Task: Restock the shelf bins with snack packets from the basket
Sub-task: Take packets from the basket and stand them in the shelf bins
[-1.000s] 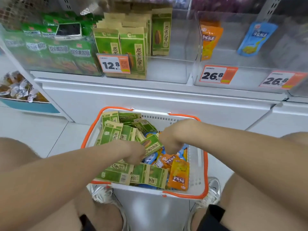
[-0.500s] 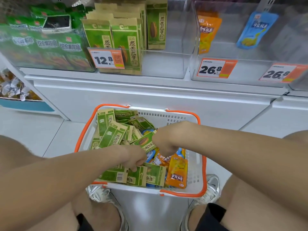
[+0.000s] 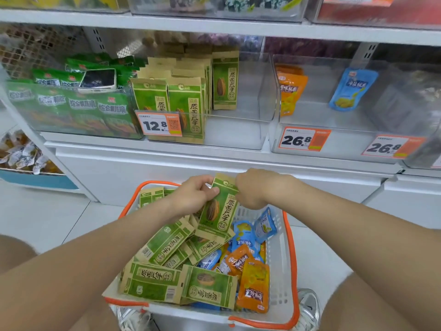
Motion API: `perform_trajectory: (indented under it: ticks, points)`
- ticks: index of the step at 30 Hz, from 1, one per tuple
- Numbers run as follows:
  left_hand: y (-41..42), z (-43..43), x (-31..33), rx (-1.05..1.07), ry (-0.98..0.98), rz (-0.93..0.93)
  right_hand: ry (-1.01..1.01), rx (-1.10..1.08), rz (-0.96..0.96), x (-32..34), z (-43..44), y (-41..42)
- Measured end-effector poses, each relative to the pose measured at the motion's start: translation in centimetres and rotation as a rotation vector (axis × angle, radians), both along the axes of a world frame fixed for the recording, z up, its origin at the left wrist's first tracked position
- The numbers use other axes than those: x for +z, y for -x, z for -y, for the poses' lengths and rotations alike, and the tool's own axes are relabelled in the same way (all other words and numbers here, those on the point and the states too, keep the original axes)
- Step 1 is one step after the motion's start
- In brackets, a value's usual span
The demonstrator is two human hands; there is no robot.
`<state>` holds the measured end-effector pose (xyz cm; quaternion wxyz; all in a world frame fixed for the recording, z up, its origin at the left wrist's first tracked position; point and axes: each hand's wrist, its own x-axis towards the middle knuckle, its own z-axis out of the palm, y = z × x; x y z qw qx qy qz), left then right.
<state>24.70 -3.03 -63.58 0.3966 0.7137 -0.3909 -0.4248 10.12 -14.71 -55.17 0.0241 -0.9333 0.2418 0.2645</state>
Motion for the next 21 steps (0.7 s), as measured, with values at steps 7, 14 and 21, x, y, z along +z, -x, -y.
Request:
perform_trajectory:
  ticks: [7,14,21]
  points:
    - [1.8,1.7,3.6,0.431,0.227,-0.406,-0.875,-0.799,0.908,0.5,0.9,-1.8]
    - [2.1,2.0,5.6,0.632,0.277,-0.369,-0.503,-0.639,0.963,1.4,0.3,-2.2]
    - [1.7,2.8,9.4,0.622,0.420,-0.260,-0.380,-0.449,1.218,4.2,0.3,-2.1]
